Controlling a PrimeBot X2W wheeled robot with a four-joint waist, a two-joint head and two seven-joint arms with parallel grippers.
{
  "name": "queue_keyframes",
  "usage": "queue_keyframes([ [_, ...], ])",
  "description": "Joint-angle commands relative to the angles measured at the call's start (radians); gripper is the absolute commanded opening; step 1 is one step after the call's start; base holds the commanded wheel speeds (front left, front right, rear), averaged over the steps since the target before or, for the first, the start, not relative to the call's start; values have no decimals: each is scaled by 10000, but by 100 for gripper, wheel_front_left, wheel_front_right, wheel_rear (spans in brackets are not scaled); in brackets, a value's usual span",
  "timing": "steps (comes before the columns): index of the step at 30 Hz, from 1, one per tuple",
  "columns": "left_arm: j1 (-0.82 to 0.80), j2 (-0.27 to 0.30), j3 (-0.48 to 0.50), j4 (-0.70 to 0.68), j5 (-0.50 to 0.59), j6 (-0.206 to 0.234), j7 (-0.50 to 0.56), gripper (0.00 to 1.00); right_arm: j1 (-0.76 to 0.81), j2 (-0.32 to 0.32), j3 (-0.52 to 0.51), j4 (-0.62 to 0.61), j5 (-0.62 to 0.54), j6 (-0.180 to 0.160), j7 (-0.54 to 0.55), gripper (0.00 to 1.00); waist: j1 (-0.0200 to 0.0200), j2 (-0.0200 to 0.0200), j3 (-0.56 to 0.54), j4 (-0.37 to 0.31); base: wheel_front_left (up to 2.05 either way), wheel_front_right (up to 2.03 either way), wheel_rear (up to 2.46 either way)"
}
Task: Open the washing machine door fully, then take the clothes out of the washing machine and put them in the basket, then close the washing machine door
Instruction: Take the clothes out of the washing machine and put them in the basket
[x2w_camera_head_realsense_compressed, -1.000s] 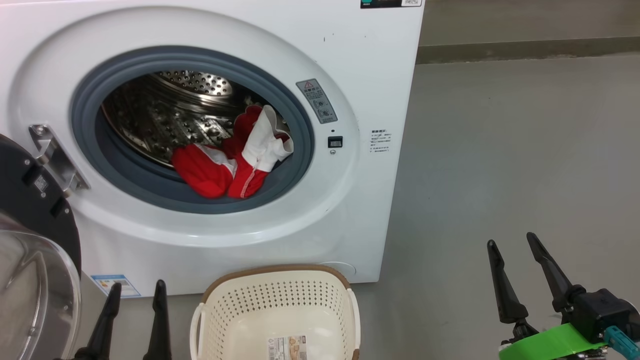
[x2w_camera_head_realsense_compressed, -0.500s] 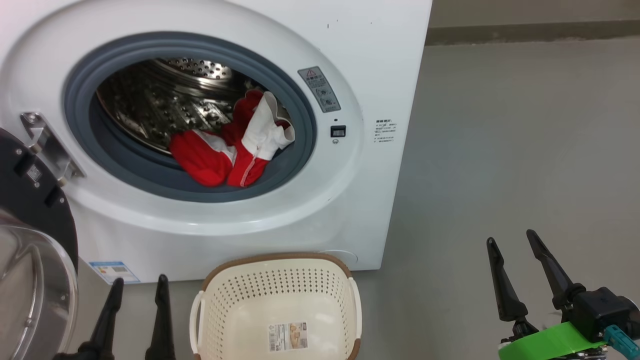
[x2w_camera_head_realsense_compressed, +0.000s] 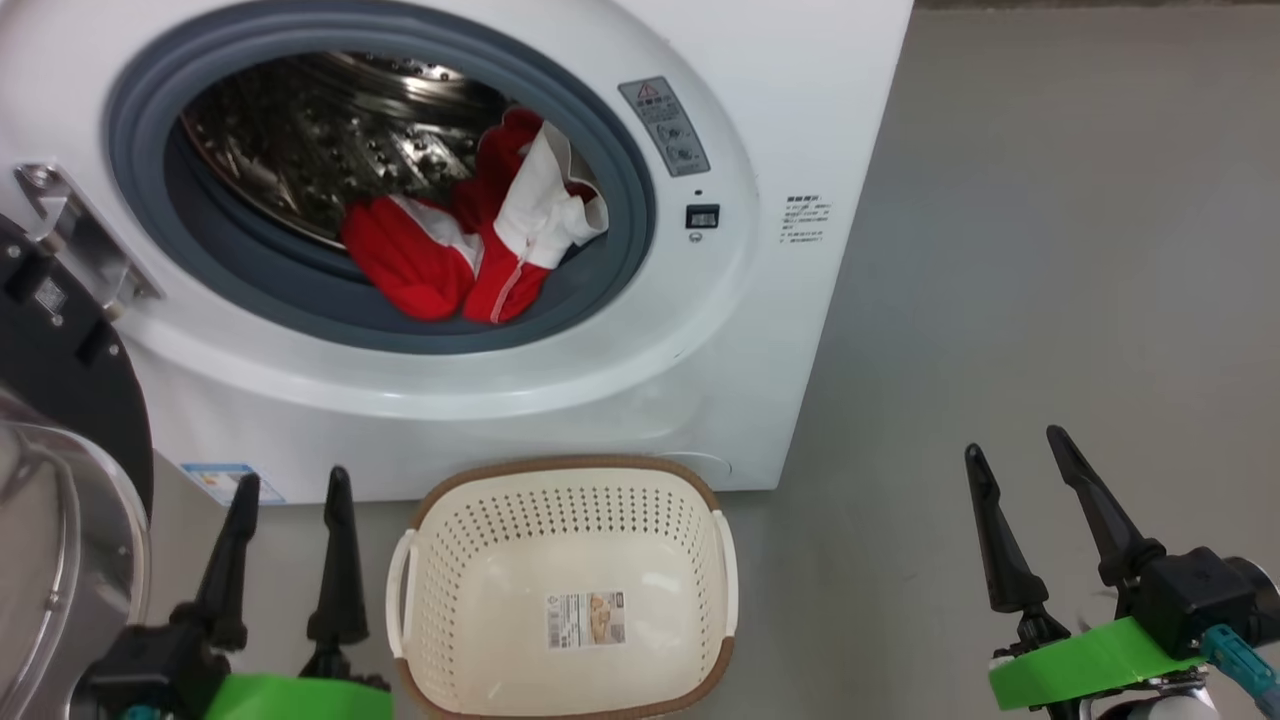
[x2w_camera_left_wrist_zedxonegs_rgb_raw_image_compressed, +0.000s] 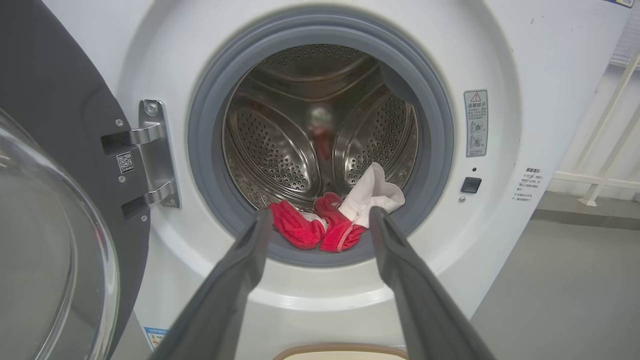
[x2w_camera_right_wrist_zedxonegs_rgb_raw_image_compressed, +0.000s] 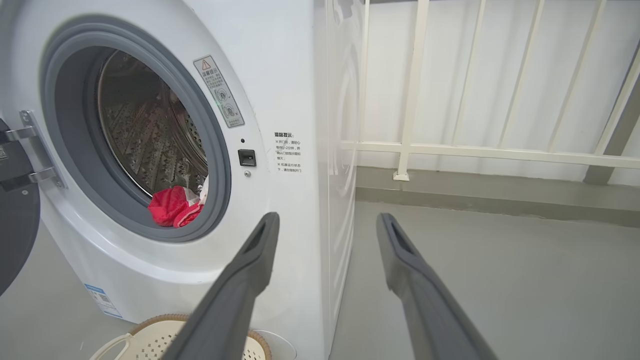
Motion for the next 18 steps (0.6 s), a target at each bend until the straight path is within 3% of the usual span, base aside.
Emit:
queue_keyframes([
  [1,-519,59,255,-185,-67,116,-71,100,-430,-97,276,-294,-155,48,-63,100,0,0,331,123,0,0,0],
  [11,-2125,66,305,218,-308,147,-101,100,-982,-97,357,-432,-336,48,-63,100,0,0,1505,228,0,0,0],
  [18,-3389,94,160,939,-522,-115,-74,100,-1492,-97,408,-530,-431,48,-63,100,0,0,2322,247,0,0,0],
])
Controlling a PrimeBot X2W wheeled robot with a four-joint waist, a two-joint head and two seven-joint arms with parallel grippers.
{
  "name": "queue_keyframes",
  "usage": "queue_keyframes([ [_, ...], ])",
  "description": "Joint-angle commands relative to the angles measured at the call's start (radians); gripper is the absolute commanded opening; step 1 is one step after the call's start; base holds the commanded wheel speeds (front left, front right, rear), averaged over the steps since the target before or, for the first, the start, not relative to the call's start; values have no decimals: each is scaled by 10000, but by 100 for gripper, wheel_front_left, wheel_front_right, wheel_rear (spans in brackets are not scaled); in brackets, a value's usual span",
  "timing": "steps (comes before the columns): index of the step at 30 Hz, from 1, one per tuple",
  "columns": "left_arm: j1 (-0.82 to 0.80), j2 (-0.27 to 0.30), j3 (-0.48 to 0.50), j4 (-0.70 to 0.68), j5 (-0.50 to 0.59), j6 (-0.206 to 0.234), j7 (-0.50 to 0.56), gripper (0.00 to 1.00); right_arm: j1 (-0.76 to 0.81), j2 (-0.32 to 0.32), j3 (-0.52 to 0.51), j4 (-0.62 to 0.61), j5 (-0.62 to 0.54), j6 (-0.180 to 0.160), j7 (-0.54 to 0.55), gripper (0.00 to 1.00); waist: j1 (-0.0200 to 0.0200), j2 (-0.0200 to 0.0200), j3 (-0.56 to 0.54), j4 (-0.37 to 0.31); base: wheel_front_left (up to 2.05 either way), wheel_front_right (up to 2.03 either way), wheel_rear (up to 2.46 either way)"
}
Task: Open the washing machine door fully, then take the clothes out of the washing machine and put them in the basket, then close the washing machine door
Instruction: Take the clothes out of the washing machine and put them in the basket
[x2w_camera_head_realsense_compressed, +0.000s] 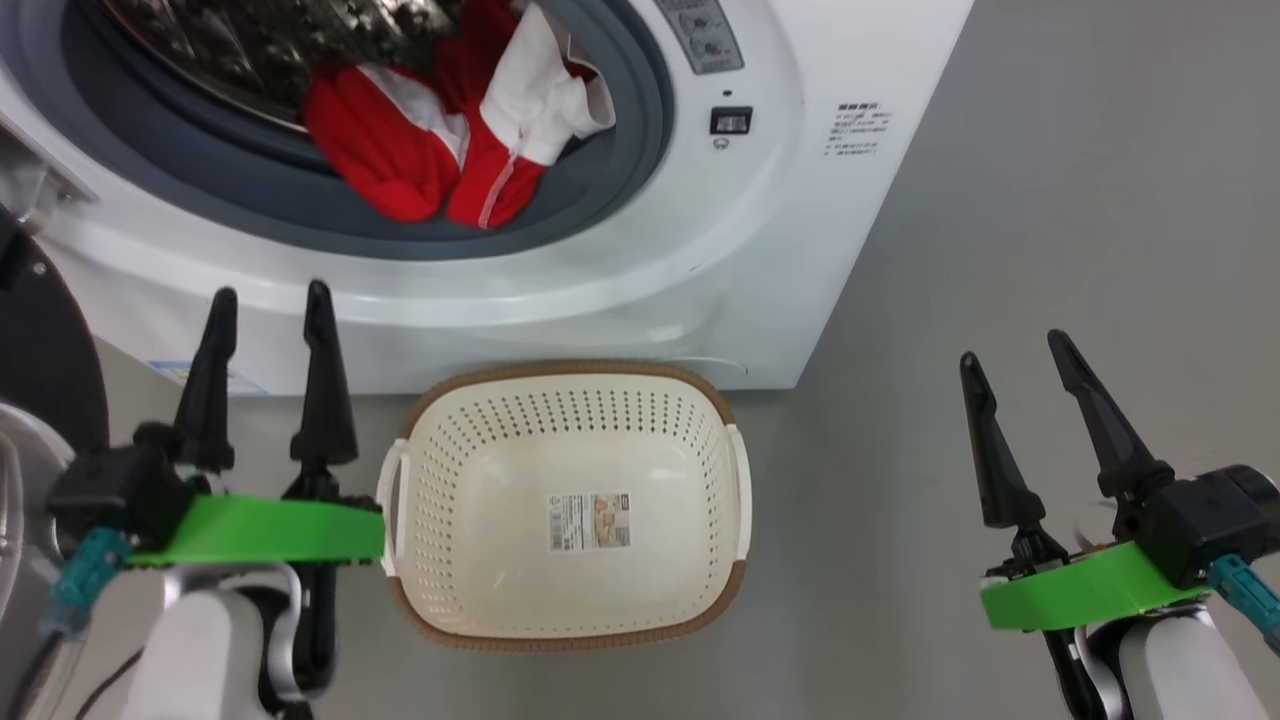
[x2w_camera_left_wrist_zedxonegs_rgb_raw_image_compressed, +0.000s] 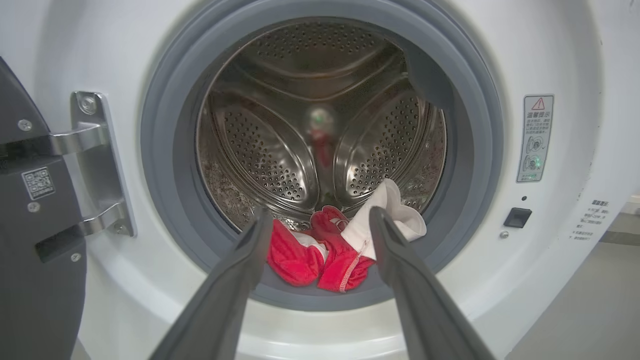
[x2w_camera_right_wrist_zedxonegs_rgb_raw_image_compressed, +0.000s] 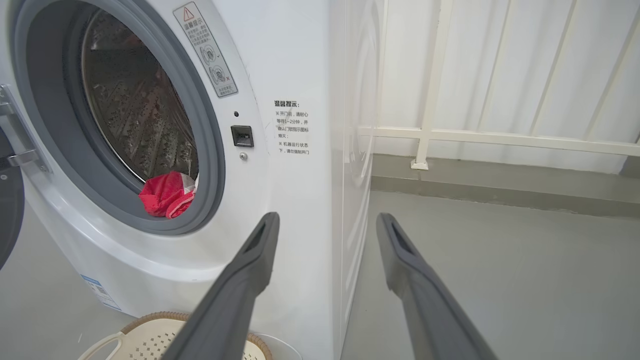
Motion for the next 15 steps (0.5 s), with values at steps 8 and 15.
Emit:
queue_keyframes([
  [8,-1906,409,262,869,-343,-387,4,100,-729,-75,356,-329,-317,48,-63,100,0,0,1176,-41,0,0,0],
  [15,-3291,726,170,1794,-3,-255,-17,100,-1008,-75,398,-351,-353,48,-63,100,0,0,1667,-227,0,0,0],
])
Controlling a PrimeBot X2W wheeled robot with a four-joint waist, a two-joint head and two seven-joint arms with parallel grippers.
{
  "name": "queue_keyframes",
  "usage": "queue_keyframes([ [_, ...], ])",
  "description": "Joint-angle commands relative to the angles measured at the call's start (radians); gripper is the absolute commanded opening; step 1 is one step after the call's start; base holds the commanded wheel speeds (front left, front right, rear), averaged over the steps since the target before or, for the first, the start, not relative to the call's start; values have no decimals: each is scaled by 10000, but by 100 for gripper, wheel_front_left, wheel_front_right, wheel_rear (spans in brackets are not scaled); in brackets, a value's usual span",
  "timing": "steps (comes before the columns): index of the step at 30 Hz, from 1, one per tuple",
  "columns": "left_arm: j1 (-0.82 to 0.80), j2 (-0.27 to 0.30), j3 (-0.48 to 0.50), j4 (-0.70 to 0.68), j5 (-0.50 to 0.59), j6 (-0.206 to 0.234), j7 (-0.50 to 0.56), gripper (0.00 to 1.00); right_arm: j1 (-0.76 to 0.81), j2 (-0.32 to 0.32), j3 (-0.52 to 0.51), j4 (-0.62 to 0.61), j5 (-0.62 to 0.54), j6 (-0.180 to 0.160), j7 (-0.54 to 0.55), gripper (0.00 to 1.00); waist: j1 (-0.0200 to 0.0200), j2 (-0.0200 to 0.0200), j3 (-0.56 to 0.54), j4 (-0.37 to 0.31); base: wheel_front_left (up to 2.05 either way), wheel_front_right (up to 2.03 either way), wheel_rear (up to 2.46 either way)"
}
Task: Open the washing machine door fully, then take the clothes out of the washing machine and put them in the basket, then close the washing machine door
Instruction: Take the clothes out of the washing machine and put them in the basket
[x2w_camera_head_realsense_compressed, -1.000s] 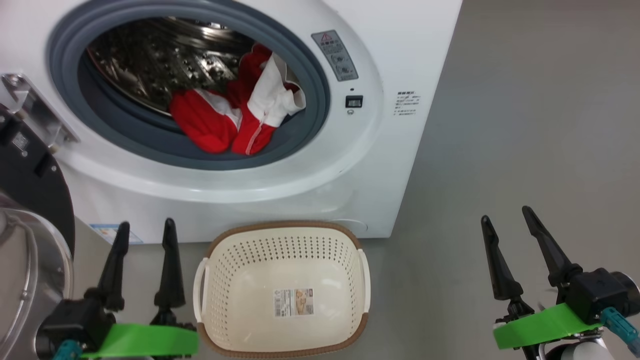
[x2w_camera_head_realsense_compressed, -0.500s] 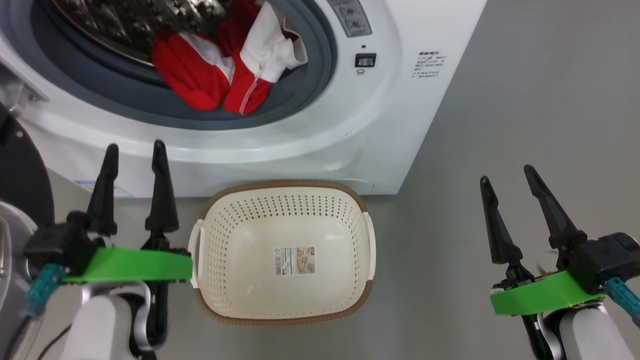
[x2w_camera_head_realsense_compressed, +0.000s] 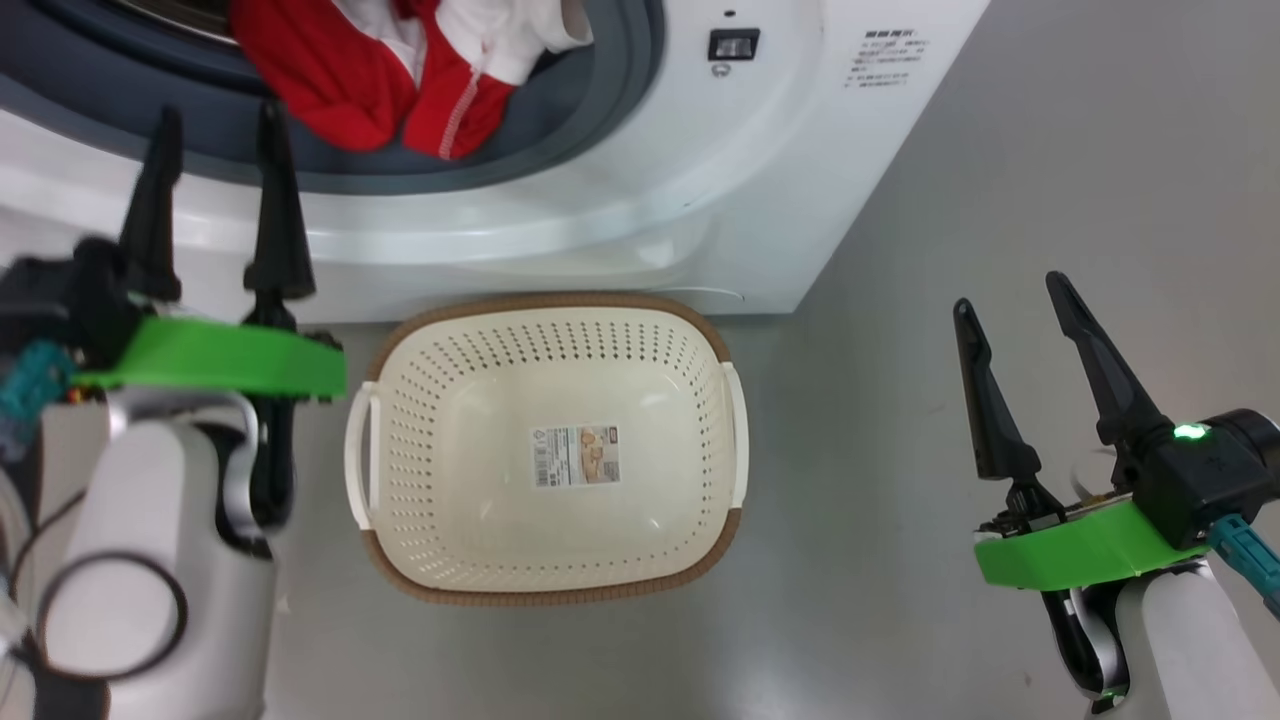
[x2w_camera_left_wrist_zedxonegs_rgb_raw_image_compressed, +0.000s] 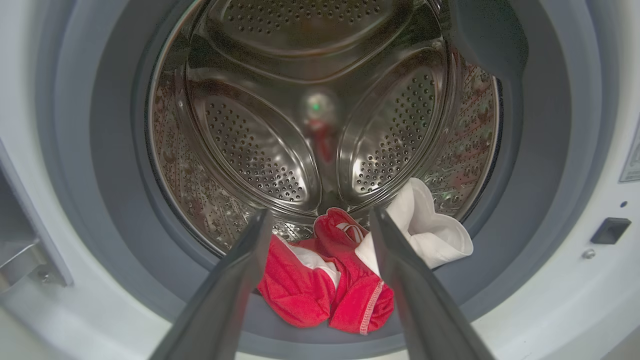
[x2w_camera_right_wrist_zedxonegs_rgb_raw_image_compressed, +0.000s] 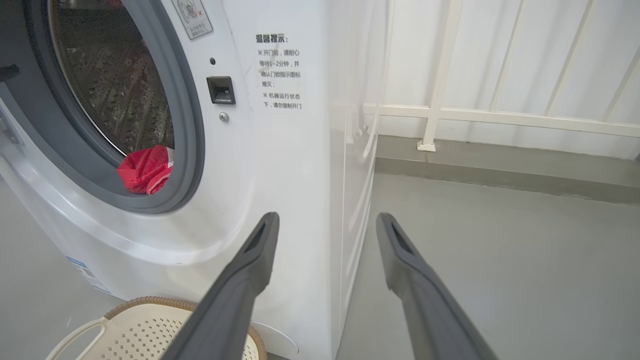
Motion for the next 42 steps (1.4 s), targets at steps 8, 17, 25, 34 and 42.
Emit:
queue_keyframes([
  [8,-1745,605,268,1333,53,73,44,100,-369,-39,312,-280,-142,48,-63,100,0,0,578,-349,0,0,0],
  [17,-3740,917,119,3840,147,118,281,100,-598,-39,394,-251,-403,48,-63,100,0,0,978,-634,0,0,0],
  [25,-4955,1269,-374,5542,513,205,1622,100,-859,-39,592,-191,-538,48,-63,100,0,0,1257,-923,0,0,0],
  [34,-5766,1840,-901,6905,972,407,3199,100,-1041,-39,729,-269,-514,48,-63,100,0,0,1463,-1261,0,0,0],
  [42,-6236,2201,-1424,7531,1354,333,4080,100,-1084,-39,779,-303,-365,48,-63,100,0,0,1608,-1462,0,0,0],
])
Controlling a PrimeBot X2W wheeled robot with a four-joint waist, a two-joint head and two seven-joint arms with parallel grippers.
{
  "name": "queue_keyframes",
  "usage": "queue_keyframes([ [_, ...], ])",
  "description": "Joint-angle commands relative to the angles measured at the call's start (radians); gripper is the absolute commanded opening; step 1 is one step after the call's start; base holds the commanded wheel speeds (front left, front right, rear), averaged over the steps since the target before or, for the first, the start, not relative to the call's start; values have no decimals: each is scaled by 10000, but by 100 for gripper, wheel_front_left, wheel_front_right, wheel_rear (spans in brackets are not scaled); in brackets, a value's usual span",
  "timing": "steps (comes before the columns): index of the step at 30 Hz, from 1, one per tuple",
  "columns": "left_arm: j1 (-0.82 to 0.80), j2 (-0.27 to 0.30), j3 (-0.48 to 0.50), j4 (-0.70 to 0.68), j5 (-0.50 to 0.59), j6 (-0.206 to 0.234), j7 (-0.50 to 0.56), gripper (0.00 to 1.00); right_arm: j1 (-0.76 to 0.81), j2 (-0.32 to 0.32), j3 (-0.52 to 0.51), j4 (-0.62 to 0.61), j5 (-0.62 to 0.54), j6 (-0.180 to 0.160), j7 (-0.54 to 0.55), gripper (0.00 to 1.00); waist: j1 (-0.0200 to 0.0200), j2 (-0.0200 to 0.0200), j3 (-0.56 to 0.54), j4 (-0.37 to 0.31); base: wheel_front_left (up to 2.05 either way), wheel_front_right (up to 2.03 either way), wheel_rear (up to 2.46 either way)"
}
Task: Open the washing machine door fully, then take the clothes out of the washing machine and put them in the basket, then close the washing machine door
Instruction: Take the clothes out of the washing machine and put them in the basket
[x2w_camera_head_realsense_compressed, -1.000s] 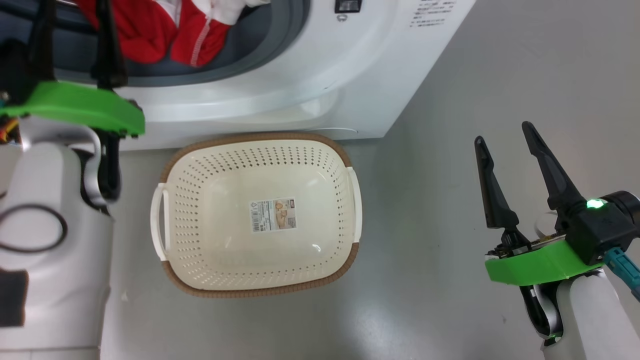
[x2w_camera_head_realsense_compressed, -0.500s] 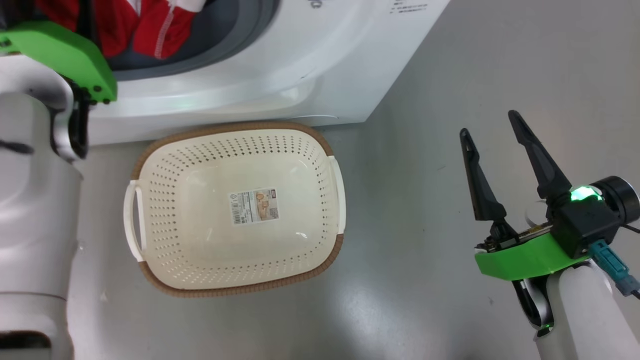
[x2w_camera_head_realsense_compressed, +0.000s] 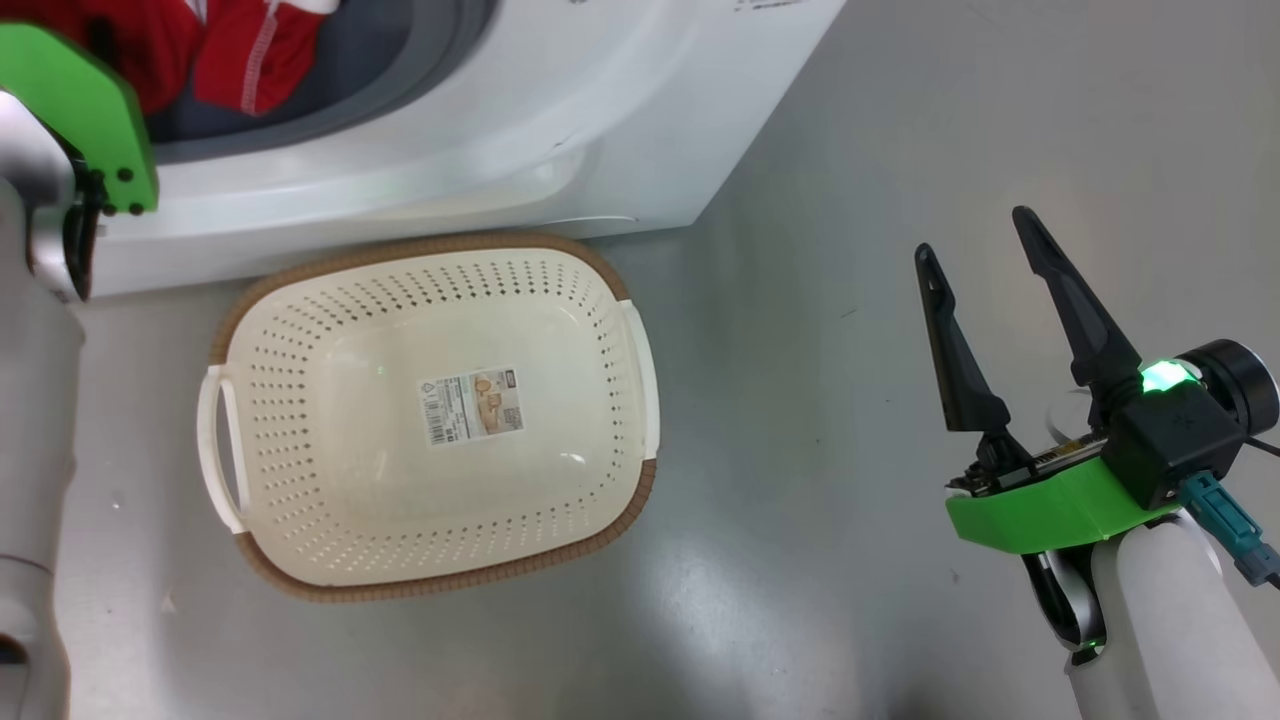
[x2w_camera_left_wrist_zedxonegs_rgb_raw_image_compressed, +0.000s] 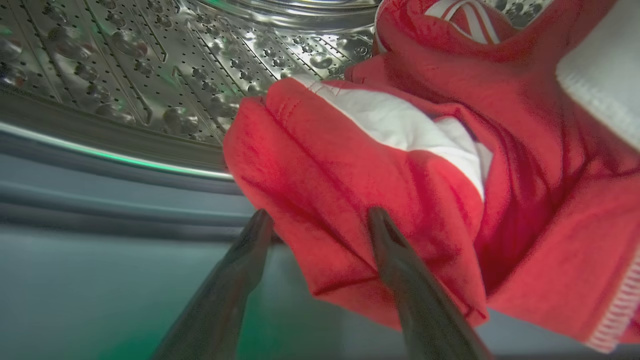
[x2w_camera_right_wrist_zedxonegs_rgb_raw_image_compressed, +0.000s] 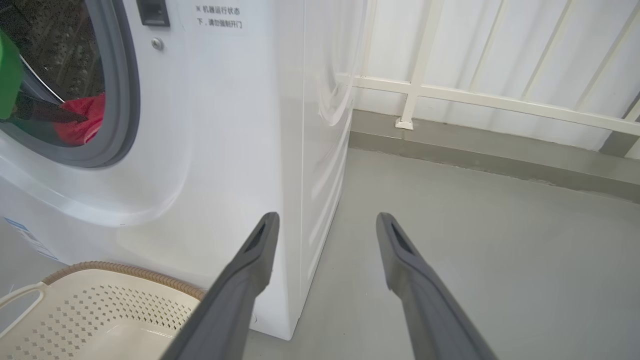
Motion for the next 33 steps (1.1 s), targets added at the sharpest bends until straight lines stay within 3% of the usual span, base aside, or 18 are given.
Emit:
queue_keyframes([
  [1,-240,630,-26,-50,160,-7,194,100,-89,-1,276,-281,169,48,-63,100,0,0,44,-82,0,0,0],
  [14,-363,763,-337,426,200,6,776,100,-181,-1,389,-229,500,48,-63,100,0,0,100,-345,0,0,0],
  [15,-359,765,-333,449,163,-28,793,92,-187,-1,392,-228,520,48,-63,100,0,0,103,-361,0,0,0],
  [17,-334,761,-369,519,118,-153,881,0,-196,-1,394,-225,560,48,-63,100,0,0,105,-387,0,0,0],
  [22,-283,717,-419,467,53,-122,705,0,-189,-1,403,-187,651,48,-63,100,0,0,92,-399,0,0,0],
  [27,-217,729,-383,114,14,201,-196,0,-175,-1,373,-137,688,48,-63,100,0,0,65,-362,0,0,0],
  [33,-75,792,-204,-165,-223,291,-1205,0,-183,-1,313,-122,692,48,-63,100,0,0,4,-270,0,0,0],
])
